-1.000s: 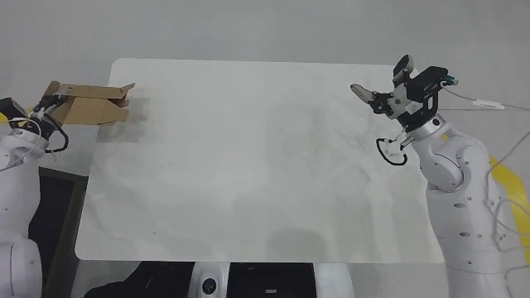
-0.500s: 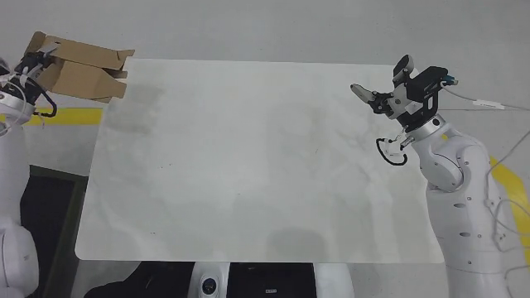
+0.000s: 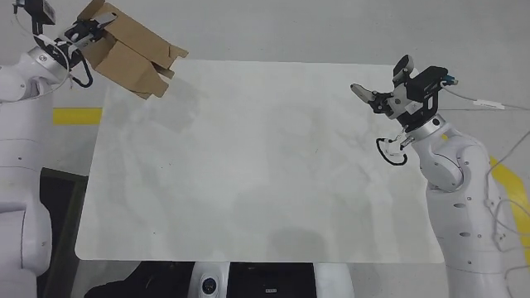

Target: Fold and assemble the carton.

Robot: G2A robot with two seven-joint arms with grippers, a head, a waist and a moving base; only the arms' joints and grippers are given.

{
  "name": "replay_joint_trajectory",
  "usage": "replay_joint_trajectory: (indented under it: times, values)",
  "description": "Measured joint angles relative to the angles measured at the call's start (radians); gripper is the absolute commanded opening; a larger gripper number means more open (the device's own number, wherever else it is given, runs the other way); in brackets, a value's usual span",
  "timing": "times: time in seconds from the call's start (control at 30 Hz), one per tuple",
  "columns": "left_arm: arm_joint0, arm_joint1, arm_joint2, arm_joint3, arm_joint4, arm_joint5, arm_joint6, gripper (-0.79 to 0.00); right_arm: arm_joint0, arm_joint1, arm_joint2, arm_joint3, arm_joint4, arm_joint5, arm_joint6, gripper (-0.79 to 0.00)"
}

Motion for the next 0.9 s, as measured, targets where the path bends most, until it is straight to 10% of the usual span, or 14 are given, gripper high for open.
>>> replay_joint_trajectory:
  times: [0.9]
  values:
    - [-0.091,-0.188,0.371,-0.106,-0.049,-0.115,-0.174,-0.785,-0.003,0.0,-0.001,0.0,0.003,0.001,0.0,0.0]
